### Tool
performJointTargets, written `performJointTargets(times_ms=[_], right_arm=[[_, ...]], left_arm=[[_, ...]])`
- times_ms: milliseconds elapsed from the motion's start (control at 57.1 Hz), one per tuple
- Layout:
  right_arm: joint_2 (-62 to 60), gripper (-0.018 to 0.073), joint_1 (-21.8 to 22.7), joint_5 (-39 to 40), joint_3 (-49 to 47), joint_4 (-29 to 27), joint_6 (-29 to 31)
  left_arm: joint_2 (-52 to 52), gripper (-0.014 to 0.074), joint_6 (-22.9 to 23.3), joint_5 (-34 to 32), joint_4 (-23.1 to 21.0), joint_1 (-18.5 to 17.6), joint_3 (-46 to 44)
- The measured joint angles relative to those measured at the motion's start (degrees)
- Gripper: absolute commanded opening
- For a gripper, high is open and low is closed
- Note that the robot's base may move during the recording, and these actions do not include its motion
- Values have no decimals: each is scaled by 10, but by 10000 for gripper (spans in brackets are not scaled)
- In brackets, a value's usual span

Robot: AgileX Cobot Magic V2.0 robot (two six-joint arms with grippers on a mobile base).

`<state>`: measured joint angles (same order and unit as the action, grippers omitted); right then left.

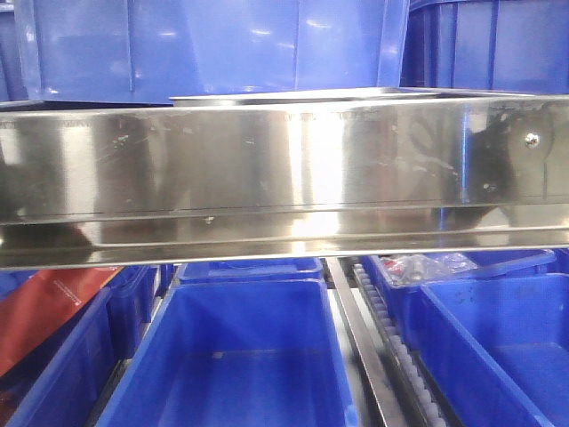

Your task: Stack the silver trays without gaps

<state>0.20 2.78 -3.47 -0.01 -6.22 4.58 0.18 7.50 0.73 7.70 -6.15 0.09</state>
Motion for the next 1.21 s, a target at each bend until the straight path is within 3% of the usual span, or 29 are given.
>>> performJointTargets(times_ms=[945,1068,1208], right_arm=[[0,-80,0,0,0,0,0],[0,-80,0,7,0,0,0],[0,-80,0,52,0,-51,0]], left_arm=[[0,-9,0,-1,0,0,0],[0,-9,0,-22,0,0,0],[0,-9,0,-86,0,0,0]])
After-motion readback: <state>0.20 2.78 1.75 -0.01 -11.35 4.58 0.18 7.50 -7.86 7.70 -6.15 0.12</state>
